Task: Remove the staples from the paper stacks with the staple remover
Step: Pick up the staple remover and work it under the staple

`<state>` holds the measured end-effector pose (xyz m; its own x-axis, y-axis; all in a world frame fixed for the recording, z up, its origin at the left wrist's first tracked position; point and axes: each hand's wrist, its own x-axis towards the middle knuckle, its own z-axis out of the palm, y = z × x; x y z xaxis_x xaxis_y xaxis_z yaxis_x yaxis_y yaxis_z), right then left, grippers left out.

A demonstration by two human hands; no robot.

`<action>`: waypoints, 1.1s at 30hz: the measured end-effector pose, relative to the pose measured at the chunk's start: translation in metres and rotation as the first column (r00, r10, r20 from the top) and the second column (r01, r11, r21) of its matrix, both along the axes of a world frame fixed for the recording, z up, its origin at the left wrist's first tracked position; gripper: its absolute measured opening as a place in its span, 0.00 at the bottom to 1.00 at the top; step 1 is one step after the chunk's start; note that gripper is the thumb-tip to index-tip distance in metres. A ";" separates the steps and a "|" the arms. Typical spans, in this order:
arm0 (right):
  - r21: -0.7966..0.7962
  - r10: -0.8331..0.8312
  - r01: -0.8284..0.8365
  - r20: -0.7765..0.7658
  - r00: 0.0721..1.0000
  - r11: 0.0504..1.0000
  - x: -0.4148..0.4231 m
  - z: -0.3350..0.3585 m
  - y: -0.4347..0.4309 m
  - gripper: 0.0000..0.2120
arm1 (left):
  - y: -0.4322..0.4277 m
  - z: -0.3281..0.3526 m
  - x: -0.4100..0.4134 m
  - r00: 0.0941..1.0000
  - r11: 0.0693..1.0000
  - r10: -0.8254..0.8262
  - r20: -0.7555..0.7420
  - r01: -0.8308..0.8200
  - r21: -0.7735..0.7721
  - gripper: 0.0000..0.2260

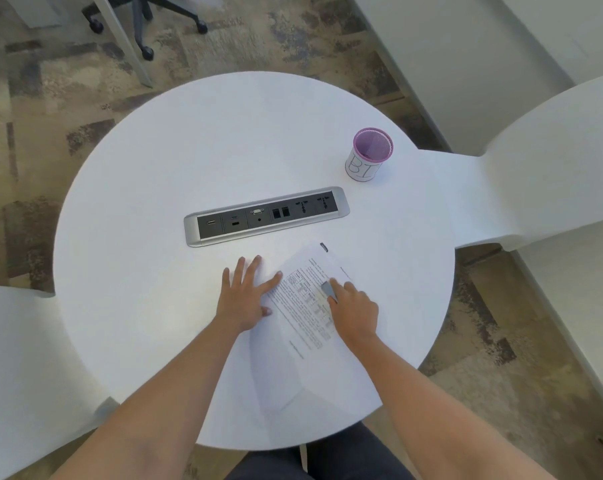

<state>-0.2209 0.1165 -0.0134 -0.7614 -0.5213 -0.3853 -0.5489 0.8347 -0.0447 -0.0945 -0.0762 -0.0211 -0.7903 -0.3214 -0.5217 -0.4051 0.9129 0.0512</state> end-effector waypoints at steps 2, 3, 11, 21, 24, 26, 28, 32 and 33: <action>0.038 0.005 -0.005 -0.010 1.000 0.999 -0.015 0.000 -0.005 0.21 | 0.011 -0.003 0.003 0.999 0.999 0.045 -0.017 -0.045 0.026 0.37; 0.056 0.005 -0.005 -0.015 1.000 0.998 -0.022 0.001 -0.007 0.21 | 0.017 -0.004 0.004 0.997 0.997 0.067 -0.025 -0.066 0.041 0.38; -0.008 0.099 -0.099 0.030 0.995 0.995 -0.048 0.004 -0.026 0.19 | 0.072 -0.010 0.026 0.993 0.993 0.055 -0.105 -0.043 0.113 0.32; -0.175 0.270 -0.247 0.127 0.954 0.953 -0.010 -0.003 -0.034 0.21 | 0.101 -0.023 0.053 0.956 0.940 0.274 -0.105 -0.243 0.239 0.38; -0.265 0.251 -0.207 0.147 0.957 0.942 -0.001 -0.002 -0.031 0.18 | 0.090 -0.025 0.044 0.918 0.903 0.381 -0.109 -0.345 0.256 0.45; -0.330 0.249 -0.183 0.171 0.953 0.926 0.005 -0.002 -0.029 0.15 | 0.079 -0.027 0.037 0.919 0.903 0.382 -0.103 -0.347 0.254 0.49; -0.384 0.254 -0.167 0.189 0.949 0.908 0.011 -0.001 -0.025 0.13 | 0.072 -0.029 0.033 0.922 0.905 0.375 -0.097 -0.341 0.253 0.52; -0.419 0.252 -0.163 0.168 0.953 0.893 0.019 0.001 -0.024 0.12 | 0.067 -0.033 0.034 0.929 0.913 0.359 -0.092 -0.329 0.242 0.55; -0.420 0.244 -0.157 0.160 0.957 0.894 0.020 0.002 -0.024 0.11 | 0.066 -0.033 0.034 0.928 0.912 0.361 -0.091 -0.331 0.242 0.55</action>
<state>-0.2013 0.0922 -0.0114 -0.5518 -0.7965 -0.2474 -0.6454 0.5956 -0.4782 -0.0605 -0.0099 -0.0538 -0.7159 -0.4769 -0.5099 -0.6693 0.6767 0.3067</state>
